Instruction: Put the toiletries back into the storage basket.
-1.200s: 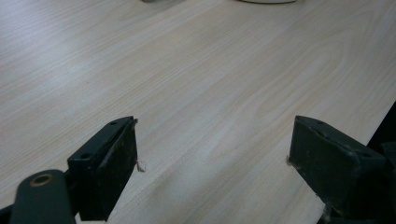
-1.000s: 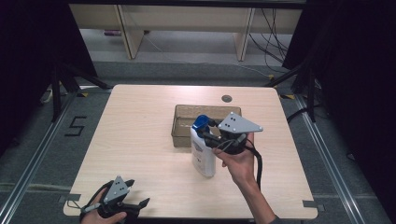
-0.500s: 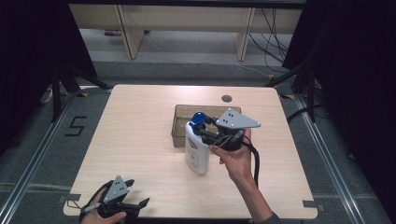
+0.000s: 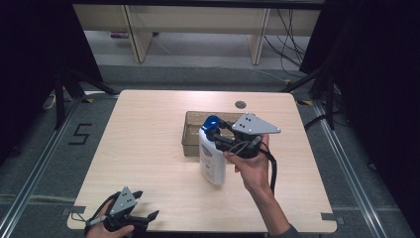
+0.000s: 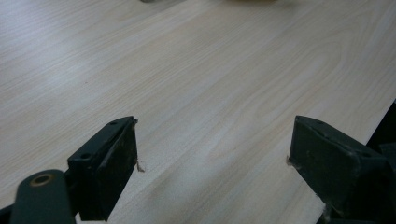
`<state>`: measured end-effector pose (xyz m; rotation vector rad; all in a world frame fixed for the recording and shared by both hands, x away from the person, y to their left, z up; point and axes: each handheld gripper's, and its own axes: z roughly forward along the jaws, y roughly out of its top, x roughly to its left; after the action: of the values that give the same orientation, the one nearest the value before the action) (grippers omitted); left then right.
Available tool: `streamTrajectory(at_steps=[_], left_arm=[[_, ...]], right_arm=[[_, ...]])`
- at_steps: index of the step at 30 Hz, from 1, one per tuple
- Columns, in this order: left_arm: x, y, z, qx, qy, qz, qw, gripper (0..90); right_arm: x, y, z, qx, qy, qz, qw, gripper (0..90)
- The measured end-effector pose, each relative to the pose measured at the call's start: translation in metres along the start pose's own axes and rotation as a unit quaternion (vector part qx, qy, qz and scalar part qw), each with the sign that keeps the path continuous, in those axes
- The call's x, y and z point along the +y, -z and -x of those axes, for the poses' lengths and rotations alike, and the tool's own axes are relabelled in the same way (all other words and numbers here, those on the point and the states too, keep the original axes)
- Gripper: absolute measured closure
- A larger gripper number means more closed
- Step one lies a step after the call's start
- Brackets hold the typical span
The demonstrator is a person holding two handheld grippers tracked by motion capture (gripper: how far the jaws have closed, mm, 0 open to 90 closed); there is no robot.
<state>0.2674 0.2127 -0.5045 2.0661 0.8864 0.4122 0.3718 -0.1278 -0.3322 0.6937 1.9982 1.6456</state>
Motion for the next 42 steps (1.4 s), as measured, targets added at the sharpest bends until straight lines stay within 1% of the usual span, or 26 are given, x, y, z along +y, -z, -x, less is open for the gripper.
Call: streamTrajectory(at_steps=[2, 3, 5, 6, 8, 9, 11, 12, 13, 14, 16, 22, 23, 24, 25, 28, 29, 32, 33, 34, 36, 37, 38, 40, 41, 42], left_arm=[[0.000, 0.000, 0.000, -0.002, -0.001, -0.001, 1.0000, 14.8], [0.000, 0.000, 0.000, -0.002, 0.000, -0.001, 1.0000, 14.8], [0.000, -0.001, 0.000, -0.002, 0.001, 0.000, 1.0000, 14.8], [0.000, -0.001, 0.000, -0.002, 0.002, 0.001, 1.0000, 14.8], [0.000, 0.000, 0.000, -0.003, 0.000, 0.000, 1.0000, 14.8], [0.000, 0.000, 0.000, -0.003, 0.000, -0.001, 1.0000, 14.8], [0.000, -0.001, -0.001, 0.003, -0.003, 0.002, 1.0000, 14.8], [0.000, -0.001, 0.000, -0.001, 0.001, 0.004, 1.0000, 14.8], [0.001, 0.000, -0.002, 0.001, -0.008, -0.003, 1.0000, 14.8], [0.001, 0.000, -0.001, 0.001, -0.007, -0.003, 1.0000, 14.8], [0.001, -0.001, 0.000, 0.001, 0.002, 0.005, 1.0000, 14.8], [0.001, -0.002, 0.000, 0.000, 0.000, 0.005, 1.0000, 14.8], [0.001, -0.002, 0.000, 0.000, 0.000, 0.006, 1.0000, 14.8], [0.001, -0.002, 0.000, 0.000, 0.000, 0.006, 1.0000, 14.8], [0.001, -0.002, 0.000, 0.000, 0.000, 0.005, 1.0000, 14.8], [0.001, -0.002, 0.000, 0.001, 0.000, 0.005, 1.0000, 14.8], [0.001, 0.000, -0.002, 0.001, -0.009, -0.003, 1.0000, 14.8], [0.001, 0.000, -0.002, -0.001, -0.008, -0.003, 1.0000, 14.8], [0.002, 0.000, -0.002, 0.001, -0.009, -0.007, 0.9999, 14.8], [0.001, 0.000, -0.002, 0.000, -0.009, -0.005, 1.0000, 14.8], [0.001, 0.000, -0.002, -0.001, -0.009, -0.003, 1.0000, 14.8], [0.001, 0.000, -0.002, 0.000, -0.008, -0.003, 1.0000, 14.8], [0.001, 0.000, -0.002, 0.000, -0.008, -0.003, 1.0000, 14.8], [0.001, 0.000, -0.002, 0.001, -0.007, -0.003, 1.0000, 14.8], [0.001, 0.001, -0.002, -0.002, -0.008, -0.006, 0.9999, 14.8], [0.001, 0.001, -0.002, -0.002, -0.008, -0.003, 1.0000, 14.8]], right_arm=[[0.001, 0.001, 0.002, 0.000, -0.001, 0.005, 1.0000, 61.6], [0.002, 0.002, 0.002, 0.005, -0.011, 0.005, 0.9999, 61.6], [0.004, 0.004, 0.005, 0.000, -0.007, 0.009, 0.9999, 61.6], [0.004, 0.004, 0.004, 0.006, -0.016, 0.005, 0.9998, 61.6], [0.005, 0.005, 0.003, 0.006, -0.019, 0.007, 0.9998, 61.6], [0.006, 0.005, 0.006, 0.001, -0.006, 0.008, 0.9999, 61.6], [0.006, 0.006, 0.006, 0.003, -0.009, 0.011, 0.9999, 61.6], [0.006, 0.006, 0.006, 0.003, -0.017, 0.008, 0.9998, 61.6], [0.006, 0.006, 0.008, -0.003, -0.005, 0.013, 0.9999, 61.6], [0.007, 0.008, 0.008, -0.002, -0.016, 0.007, 0.9998, 61.6], [0.008, 0.010, 0.009, -0.003, -0.020, 0.004, 0.9998, 61.6], [0.014, 0.014, 0.013, -0.007, -0.012, 0.009, 0.9999, 61.6], [0.015, 0.015, 0.013, -0.007, -0.022, 0.008, 0.9997, 61.6], [0.017, 0.016, 0.015, -0.013, -0.017, 0.010, 0.9997, 61.6], [0.019, 0.016, 0.017, -0.011, -0.015, 0.016, 0.9997, 61.6], [0.025, 0.019, 0.019, -0.012, -0.026, 0.014, 0.9995, 61.6], [0.025, 0.019, 0.019, -0.012, -0.026, 0.014, 0.9995, 61.6], [0.029, 0.020, 0.023, -0.017, -0.017, 0.020, 0.9995, 61.6], [0.032, 0.021, 0.024, -0.015, -0.026, 0.018, 0.9994, 61.6], [0.032, 0.021, 0.024, -0.015, -0.026, 0.018, 0.9994, 61.6], [0.034, 0.021, 0.026, -0.019, -0.022, 0.020, 0.9994, 61.6], [0.036, 0.021, 0.029, -0.022, -0.013, 0.023, 0.9994, 61.6], [0.037, 0.022, 0.028, -0.019, -0.028, 0.018, 0.9993, 61.5], [0.040, 0.024, 0.031, -0.024, -0.021, 0.024, 0.9992, 61.6], [0.040, 0.024, 0.031, -0.023, -0.031, 0.020, 0.9990, 61.5], [0.042, 0.024, 0.032, -0.024, -0.029, 0.022, 0.9991, 61.6]])
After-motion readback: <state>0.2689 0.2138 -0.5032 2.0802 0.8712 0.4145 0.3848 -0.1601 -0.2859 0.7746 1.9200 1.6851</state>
